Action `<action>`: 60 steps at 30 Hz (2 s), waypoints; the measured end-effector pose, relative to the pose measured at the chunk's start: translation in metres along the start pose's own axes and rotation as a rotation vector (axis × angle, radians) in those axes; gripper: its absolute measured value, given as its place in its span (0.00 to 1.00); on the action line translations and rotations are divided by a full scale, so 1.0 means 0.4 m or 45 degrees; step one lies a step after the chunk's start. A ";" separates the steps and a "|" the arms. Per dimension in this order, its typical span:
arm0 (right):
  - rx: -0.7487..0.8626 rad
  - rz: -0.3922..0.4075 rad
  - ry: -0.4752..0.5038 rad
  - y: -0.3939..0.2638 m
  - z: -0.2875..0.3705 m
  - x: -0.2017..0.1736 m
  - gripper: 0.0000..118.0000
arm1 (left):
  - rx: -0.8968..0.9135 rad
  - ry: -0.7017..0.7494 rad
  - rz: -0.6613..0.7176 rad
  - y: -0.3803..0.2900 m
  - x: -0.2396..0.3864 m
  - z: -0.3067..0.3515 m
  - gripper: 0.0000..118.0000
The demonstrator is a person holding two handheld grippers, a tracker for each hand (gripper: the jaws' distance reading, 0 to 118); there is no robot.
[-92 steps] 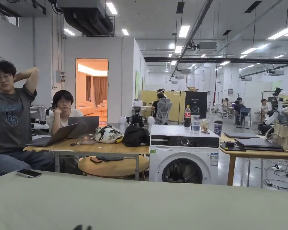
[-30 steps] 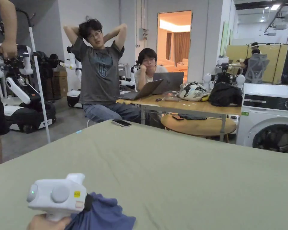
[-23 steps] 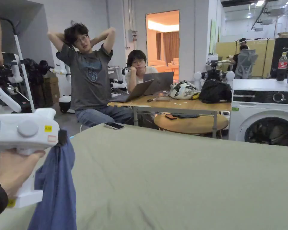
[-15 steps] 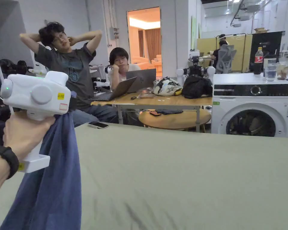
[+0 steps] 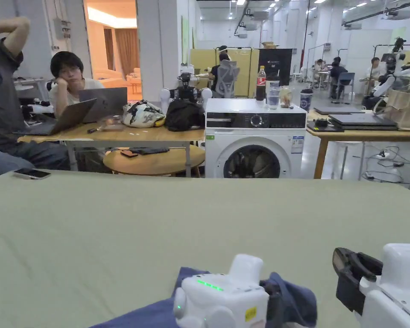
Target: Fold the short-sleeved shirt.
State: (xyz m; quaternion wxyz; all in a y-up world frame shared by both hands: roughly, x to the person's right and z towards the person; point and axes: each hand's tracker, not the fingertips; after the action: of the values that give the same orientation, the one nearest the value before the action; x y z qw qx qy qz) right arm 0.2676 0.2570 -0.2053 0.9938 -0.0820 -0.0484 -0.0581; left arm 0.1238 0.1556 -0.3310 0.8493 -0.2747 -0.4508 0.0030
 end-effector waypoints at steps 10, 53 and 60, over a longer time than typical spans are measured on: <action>-0.064 -0.042 -0.158 -0.088 0.082 0.135 0.00 | 0.026 -0.217 0.006 -0.038 0.089 -0.012 0.44; -0.212 -0.025 -0.075 -0.199 0.101 0.082 0.00 | -0.468 0.729 0.473 -0.103 -0.724 0.350 0.60; -0.283 -0.154 -0.165 -0.237 0.123 0.150 0.00 | -0.554 0.771 0.373 -0.092 -0.665 0.339 0.04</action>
State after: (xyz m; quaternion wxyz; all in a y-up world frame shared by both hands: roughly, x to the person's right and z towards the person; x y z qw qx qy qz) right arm 0.3110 0.1658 -0.1357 0.9681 -0.1920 -0.1105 -0.1173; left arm -0.1470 0.1200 -0.4568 0.8564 -0.4979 -0.1264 -0.0527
